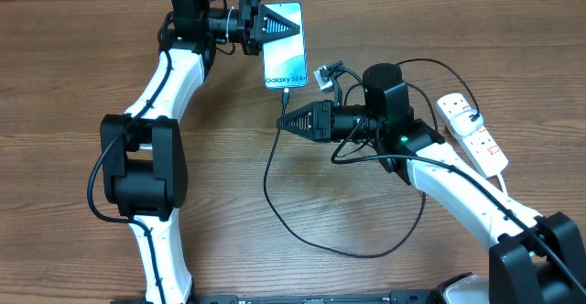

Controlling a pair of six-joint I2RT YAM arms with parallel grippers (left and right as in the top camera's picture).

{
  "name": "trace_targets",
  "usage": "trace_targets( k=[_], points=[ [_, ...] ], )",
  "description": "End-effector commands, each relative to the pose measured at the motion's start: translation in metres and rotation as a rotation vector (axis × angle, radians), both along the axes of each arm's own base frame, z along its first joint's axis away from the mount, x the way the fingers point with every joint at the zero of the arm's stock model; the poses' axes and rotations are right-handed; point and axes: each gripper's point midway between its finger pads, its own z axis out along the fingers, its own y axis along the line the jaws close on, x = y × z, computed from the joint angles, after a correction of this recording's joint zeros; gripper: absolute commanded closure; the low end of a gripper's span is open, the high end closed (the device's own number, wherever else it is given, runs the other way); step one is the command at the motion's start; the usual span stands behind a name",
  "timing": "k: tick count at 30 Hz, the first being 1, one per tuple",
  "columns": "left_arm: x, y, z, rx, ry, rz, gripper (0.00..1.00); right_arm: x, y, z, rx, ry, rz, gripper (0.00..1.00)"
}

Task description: Plug charger to phone and switch on socket

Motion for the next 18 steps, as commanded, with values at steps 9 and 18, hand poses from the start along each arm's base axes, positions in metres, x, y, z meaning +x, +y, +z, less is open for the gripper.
trace_targets(
  k=[9, 18],
  points=[
    [-0.0039, 0.0031, 0.0108, -0.004, -0.003, -0.016, 0.96, 0.0006, -0.0005, -0.0014, 0.005, 0.031, -0.005, 0.96],
    [-0.0044, 0.0018, 0.0106, -0.004, -0.004, -0.019, 0.96, 0.0008, -0.0005, -0.0009, 0.008, 0.042, -0.009, 0.96]
  ],
)
